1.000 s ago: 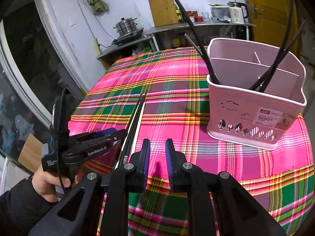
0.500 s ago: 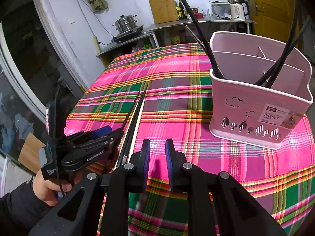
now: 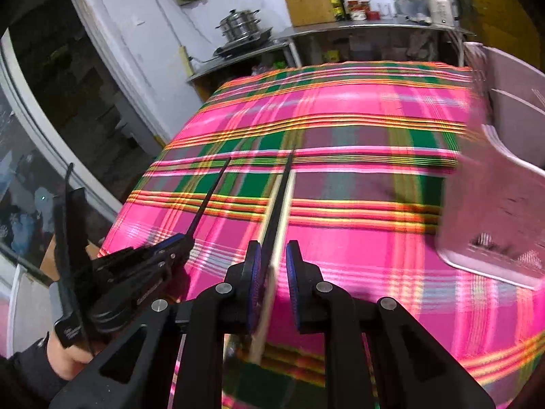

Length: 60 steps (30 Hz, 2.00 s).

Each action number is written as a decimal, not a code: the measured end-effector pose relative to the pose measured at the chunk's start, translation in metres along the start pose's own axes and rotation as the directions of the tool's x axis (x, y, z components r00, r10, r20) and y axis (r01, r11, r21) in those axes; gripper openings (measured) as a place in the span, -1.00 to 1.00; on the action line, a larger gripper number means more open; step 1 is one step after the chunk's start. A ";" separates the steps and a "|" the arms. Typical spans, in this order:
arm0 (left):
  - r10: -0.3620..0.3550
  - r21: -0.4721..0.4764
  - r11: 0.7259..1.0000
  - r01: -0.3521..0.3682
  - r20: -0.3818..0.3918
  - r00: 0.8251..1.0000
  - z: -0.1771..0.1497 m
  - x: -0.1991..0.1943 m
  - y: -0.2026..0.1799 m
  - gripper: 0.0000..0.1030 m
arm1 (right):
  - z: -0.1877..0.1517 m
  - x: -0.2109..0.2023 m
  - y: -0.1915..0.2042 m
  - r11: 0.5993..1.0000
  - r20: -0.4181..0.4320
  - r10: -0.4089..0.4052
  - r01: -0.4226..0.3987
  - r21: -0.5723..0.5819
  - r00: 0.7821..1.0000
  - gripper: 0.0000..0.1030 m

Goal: Organize utensils
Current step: 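Close the left tool on a black chopstick while the right tool grasps another black chopstick, then lift both black chopsticks and carry them toward the pink basket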

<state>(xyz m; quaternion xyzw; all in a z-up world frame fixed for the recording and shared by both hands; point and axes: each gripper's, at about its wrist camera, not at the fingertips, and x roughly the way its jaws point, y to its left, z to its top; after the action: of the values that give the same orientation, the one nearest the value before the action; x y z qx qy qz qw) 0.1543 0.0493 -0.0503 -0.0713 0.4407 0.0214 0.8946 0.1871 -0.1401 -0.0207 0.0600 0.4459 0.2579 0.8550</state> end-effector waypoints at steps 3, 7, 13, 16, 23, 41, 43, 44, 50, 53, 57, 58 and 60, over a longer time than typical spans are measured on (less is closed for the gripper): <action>-0.038 -0.015 0.999 0.037 -0.014 0.999 0.001 0.000 0.006 -0.86 | 0.007 0.023 0.003 1.000 -0.028 0.007 -0.007 0.001 1.000 -0.70; -0.067 -0.020 0.998 0.067 -0.022 0.998 0.004 0.002 0.007 -0.84 | 0.009 0.047 0.002 1.000 -0.068 -0.002 0.002 0.010 0.998 -0.71; -0.089 -0.005 0.996 0.089 -0.027 0.996 0.011 0.005 0.006 -0.68 | 0.010 0.051 -0.002 0.999 -0.067 -0.033 0.032 -0.018 0.997 -0.86; -0.099 -0.001 0.995 0.099 -0.030 0.995 0.017 0.009 0.005 -0.62 | 0.012 0.048 -0.008 0.998 -0.067 -0.055 0.054 -0.021 0.996 -0.86; -0.116 0.028 0.993 0.117 -0.039 0.992 0.029 0.018 0.003 -0.59 | 0.017 0.047 -0.008 0.995 -0.085 -0.101 0.099 -0.026 0.991 -0.80; -0.129 0.046 0.990 0.130 -0.026 0.991 0.043 0.028 0.009 -0.59 | 0.040 0.070 -0.001 0.994 -0.080 -0.102 0.098 -0.053 0.992 -0.77; -0.131 0.045 0.990 0.132 -0.026 0.991 0.045 0.029 0.010 -0.59 | 0.042 0.076 -0.001 0.992 -0.090 -0.116 0.111 -0.060 0.989 -0.77; -0.132 0.045 0.990 0.133 -0.026 0.991 0.046 0.030 0.009 -0.59 | 0.042 0.079 -0.002 0.991 -0.095 -0.123 0.117 -0.058 0.988 -0.77; -0.132 0.077 0.988 0.135 -0.043 0.990 0.055 0.036 0.006 -0.59 | 0.049 0.085 -0.005 0.991 -0.097 -0.133 0.129 -0.046 0.986 -0.77; -0.127 0.105 0.986 0.131 -0.052 0.991 0.061 0.040 0.002 -0.59 | 0.052 0.088 -0.002 0.987 -0.099 -0.152 0.146 -0.067 0.983 -0.78; -0.096 0.153 0.983 0.103 -0.048 0.994 0.064 0.043 -0.005 -0.72 | 0.053 0.090 -0.002 0.985 -0.104 -0.164 0.156 -0.074 0.981 -0.86; -0.089 0.162 0.982 0.095 -0.047 0.995 0.064 0.043 -0.006 -0.86 | 0.054 0.090 -0.003 0.986 -0.107 -0.160 0.152 -0.072 0.981 -0.87; -0.104 0.146 0.983 0.111 -0.056 0.993 0.066 0.043 -0.004 -0.88 | 0.053 0.087 -0.003 0.988 -0.111 -0.150 0.143 -0.066 0.983 -0.88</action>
<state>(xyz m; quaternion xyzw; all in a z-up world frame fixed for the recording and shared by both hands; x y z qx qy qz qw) 0.2330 0.0541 -0.0440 -0.0285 0.4578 -0.0613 0.8865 0.2713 -0.0931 -0.0538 -0.0124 0.4903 0.2100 0.8458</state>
